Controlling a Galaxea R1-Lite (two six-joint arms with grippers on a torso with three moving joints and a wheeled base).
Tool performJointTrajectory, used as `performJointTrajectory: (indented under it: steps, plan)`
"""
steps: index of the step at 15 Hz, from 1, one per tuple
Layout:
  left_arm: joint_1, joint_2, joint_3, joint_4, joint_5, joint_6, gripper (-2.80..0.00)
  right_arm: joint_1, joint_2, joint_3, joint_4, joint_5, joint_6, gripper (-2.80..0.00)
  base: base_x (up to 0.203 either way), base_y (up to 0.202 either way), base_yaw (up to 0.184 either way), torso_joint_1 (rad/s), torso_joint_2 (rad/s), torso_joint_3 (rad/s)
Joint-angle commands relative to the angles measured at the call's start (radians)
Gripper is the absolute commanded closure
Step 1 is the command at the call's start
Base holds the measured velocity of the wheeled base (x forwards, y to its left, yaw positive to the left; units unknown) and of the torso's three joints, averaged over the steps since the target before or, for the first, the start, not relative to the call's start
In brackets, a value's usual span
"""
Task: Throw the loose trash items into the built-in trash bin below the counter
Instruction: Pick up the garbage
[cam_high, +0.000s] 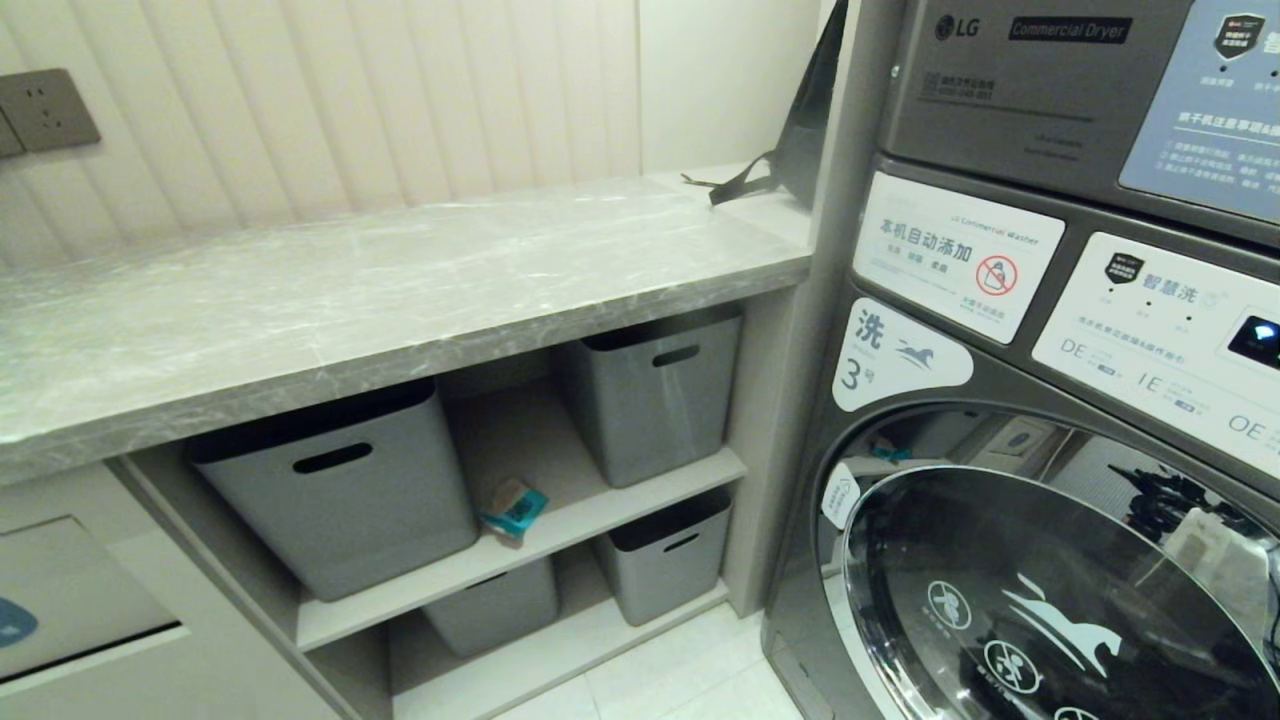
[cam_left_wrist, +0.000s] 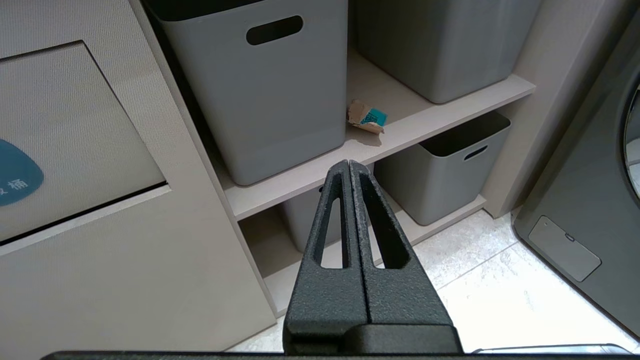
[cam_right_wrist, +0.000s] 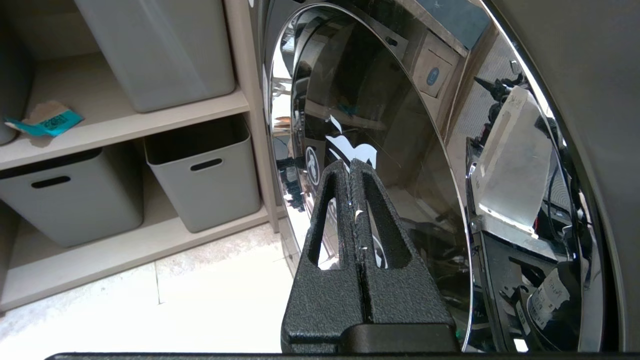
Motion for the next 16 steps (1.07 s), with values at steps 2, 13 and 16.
performJointTrajectory:
  steps: [2,13,16]
  plan:
    - [0.0,0.001,0.0,0.0,0.0,0.002,0.0,0.0,0.0,0.0,0.0,0.0,0.0,0.0,0.0,0.0,0.0,0.0,0.0,0.0]
    - [0.0,0.002,0.0,-0.003,0.002,-0.009,0.0,0.0,-0.001,0.0,0.0,0.0,0.0,0.0,0.129,0.0,-0.001,0.005,0.0,0.003]
    - [0.0,0.029,0.0,-0.001,-0.002,0.006,0.0,0.0,-0.002,0.0,0.0,0.0,0.0,0.0,0.0,0.0,0.0,0.0,0.0,0.0]
